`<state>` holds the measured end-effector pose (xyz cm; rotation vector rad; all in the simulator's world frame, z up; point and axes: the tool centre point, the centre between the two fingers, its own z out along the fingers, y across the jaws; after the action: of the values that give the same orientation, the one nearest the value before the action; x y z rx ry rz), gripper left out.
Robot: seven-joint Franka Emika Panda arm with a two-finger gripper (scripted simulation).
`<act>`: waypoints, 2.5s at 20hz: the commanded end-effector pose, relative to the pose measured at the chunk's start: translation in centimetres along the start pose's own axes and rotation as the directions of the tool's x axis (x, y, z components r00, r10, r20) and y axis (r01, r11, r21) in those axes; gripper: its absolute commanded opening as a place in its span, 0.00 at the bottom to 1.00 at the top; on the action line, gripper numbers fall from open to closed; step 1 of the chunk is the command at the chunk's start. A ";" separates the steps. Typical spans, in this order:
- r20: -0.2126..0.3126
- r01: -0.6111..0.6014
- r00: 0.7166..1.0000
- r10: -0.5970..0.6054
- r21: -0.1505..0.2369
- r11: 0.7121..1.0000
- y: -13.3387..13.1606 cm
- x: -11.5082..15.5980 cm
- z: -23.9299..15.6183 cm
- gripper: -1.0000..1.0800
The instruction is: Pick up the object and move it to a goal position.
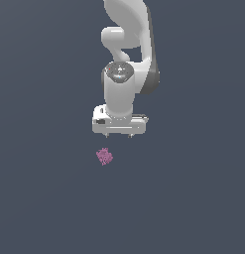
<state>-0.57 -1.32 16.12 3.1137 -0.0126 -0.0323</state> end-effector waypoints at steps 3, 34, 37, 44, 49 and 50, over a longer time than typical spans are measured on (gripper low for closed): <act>-0.003 0.002 1.000 -0.002 -0.002 1.000 0.1 0.1 -0.1 0.96; -0.025 0.249 0.968 -0.249 -0.012 0.968 4.1 2.4 2.2 0.96; -0.024 0.312 0.950 -0.312 -0.006 0.950 4.8 2.7 3.4 0.96; -0.027 0.425 0.905 -0.425 0.006 0.905 6.0 3.2 5.7 0.96; -0.030 0.473 0.881 -0.472 0.011 0.881 6.5 3.4 6.7 0.96; -0.030 0.479 0.878 -0.478 0.012 0.878 6.6 3.4 6.8 0.96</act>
<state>2.55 -8.03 9.65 3.0481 0.7405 -0.0021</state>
